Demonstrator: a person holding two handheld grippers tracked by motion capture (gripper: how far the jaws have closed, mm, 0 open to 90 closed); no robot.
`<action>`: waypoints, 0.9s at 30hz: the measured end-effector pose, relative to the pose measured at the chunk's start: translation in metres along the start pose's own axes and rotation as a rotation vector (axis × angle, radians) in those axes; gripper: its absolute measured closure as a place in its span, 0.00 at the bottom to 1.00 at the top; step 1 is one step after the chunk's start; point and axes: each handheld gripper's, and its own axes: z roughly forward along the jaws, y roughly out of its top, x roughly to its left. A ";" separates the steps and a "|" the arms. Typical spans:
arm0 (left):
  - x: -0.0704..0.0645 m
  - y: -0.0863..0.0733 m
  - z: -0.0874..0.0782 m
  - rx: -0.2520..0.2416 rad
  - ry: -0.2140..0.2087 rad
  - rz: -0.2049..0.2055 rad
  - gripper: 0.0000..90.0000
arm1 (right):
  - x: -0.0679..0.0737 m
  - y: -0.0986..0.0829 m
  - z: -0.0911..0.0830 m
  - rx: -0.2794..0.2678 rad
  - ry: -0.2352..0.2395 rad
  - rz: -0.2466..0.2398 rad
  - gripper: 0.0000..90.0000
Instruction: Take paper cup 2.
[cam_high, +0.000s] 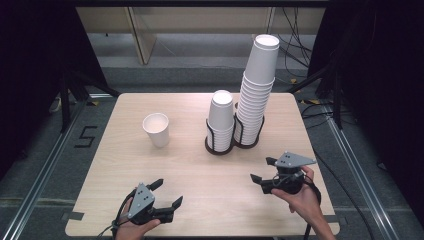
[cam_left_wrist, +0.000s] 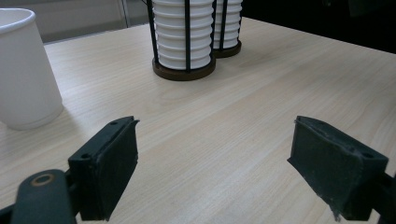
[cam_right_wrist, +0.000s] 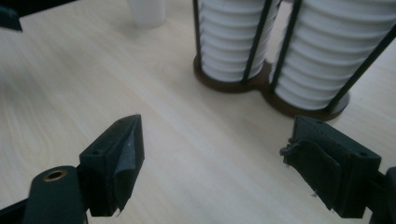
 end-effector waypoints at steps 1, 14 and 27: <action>0.000 -0.001 0.001 -0.006 -0.003 -0.003 0.16 | -0.002 0.004 -0.002 -0.017 -0.020 0.001 0.21; 0.001 -0.002 0.001 0.018 -0.006 0.003 0.16 | -0.037 0.068 -0.023 -0.161 -0.103 0.037 0.19; 0.001 -0.002 0.003 0.030 -0.020 0.010 0.16 | -0.065 0.118 -0.027 -0.204 -0.133 0.102 0.17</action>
